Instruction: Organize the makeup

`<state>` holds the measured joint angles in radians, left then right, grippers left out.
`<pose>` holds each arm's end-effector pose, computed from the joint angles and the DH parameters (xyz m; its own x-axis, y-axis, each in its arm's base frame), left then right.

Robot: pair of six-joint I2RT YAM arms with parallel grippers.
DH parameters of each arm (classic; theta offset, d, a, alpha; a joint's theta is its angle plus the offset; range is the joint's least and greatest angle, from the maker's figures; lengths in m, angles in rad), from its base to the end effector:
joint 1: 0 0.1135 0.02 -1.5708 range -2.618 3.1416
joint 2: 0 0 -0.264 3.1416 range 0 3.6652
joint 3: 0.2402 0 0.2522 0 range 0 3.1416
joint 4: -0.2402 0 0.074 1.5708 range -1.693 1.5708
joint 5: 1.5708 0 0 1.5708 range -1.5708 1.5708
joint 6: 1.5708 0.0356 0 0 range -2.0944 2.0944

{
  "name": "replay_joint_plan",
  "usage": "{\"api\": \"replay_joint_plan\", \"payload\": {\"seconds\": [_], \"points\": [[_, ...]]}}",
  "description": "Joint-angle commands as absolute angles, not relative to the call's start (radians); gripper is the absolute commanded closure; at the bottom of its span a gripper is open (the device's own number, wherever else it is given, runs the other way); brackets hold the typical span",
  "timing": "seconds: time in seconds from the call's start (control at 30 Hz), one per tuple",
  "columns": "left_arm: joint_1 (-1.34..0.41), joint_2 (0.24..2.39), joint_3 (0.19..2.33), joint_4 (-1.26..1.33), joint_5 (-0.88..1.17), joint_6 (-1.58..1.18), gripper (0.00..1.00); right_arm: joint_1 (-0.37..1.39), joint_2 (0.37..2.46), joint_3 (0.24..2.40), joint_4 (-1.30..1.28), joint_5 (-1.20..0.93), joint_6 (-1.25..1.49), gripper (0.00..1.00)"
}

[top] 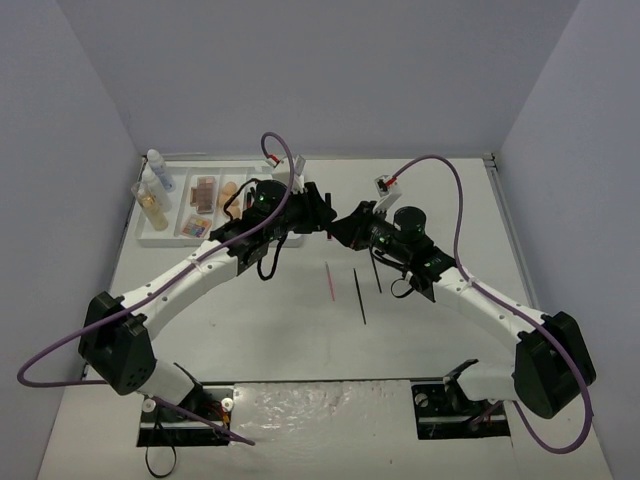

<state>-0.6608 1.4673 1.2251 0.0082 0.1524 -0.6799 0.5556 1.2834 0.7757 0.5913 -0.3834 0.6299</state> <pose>0.2739 -0.2198 0.3503 -0.5971 -0.3230 -0.7343 0.4473 0.6258 -0.6390 0.2436 0.1669 0.3089 -0.4174 0.3839 -0.8237 -0.6930 0.4519 0.5618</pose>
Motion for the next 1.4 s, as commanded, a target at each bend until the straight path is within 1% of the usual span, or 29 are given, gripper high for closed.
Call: {"api": "replay_joint_plan", "payload": {"seconds": [0.0,0.07,0.13,0.17,0.2,0.23,0.33,0.37,0.43,0.6,0.63,0.8,0.9,1.0,1.13,1.2,1.27,1.3,1.37], "points": [[-0.668,1.460,1.274,0.134,0.157,-0.692,0.73,0.566,1.284,0.781,0.709,-0.408,0.642,1.00],[-0.669,1.465,1.271,0.147,0.169,-0.694,0.79,0.565,1.289,0.781,0.710,-0.410,0.642,1.00],[-0.669,1.467,1.266,0.157,0.172,-0.696,0.90,0.565,1.293,0.782,0.709,-0.410,0.638,0.99],[-0.669,1.468,1.263,0.161,0.173,-0.696,0.95,0.565,1.295,0.783,0.706,-0.408,0.635,0.97],[-0.669,1.470,1.261,0.163,0.172,-0.695,0.98,0.566,1.298,0.786,0.699,-0.403,0.632,0.93],[-0.669,1.472,1.261,0.162,0.172,-0.693,1.00,0.565,1.298,0.788,0.687,-0.396,0.631,0.91],[-0.664,1.485,1.260,0.158,0.170,-0.680,1.00,0.565,1.305,0.806,0.637,-0.356,0.593,0.67],[-0.663,1.485,1.261,0.153,0.166,-0.679,1.00,0.564,1.307,0.814,0.615,-0.354,0.580,0.61],[-0.641,1.498,1.269,0.133,0.163,-0.666,1.00,0.563,1.307,0.833,0.540,-0.313,0.548,0.46],[-0.538,1.552,1.334,0.016,0.140,-0.597,1.00,0.556,1.287,0.860,0.322,-0.183,0.427,0.24],[-0.507,1.570,1.358,-0.029,0.134,-0.577,1.00,0.553,1.279,0.859,0.297,-0.155,0.411,0.22],[-0.374,1.725,1.541,-0.204,0.109,-0.454,1.00,0.547,1.220,0.841,0.184,-0.042,0.338,0.14],[-0.299,1.822,1.641,-0.295,0.096,-0.422,1.00,0.539,1.191,0.822,0.145,0.010,0.321,0.09],[-0.261,1.935,1.755,-0.364,0.080,-0.411,1.00,0.532,1.171,0.812,0.114,0.043,0.308,0.04],[-0.215,2.083,1.896,-0.420,0.077,-0.417,0.99,0.521,1.156,0.804,0.094,0.051,0.304,0.01],[-0.207,2.148,1.947,-0.442,0.074,-0.418,0.96,0.516,1.153,0.806,0.083,0.051,0.301,0.01],[-0.207,2.194,2.001,-0.469,0.062,-0.419,0.91,0.509,1.149,0.807,0.077,0.054,0.298,0.00],[-0.207,2.209,2.022,-0.495,0.053,-0.422,0.86,0.506,1.146,0.807,0.075,0.054,0.295,0.00],[-0.205,2.247,2.069,-0.530,0.024,-0.433,0.83,0.501,1.143,0.805,0.074,0.055,0.291,0.00]]}}
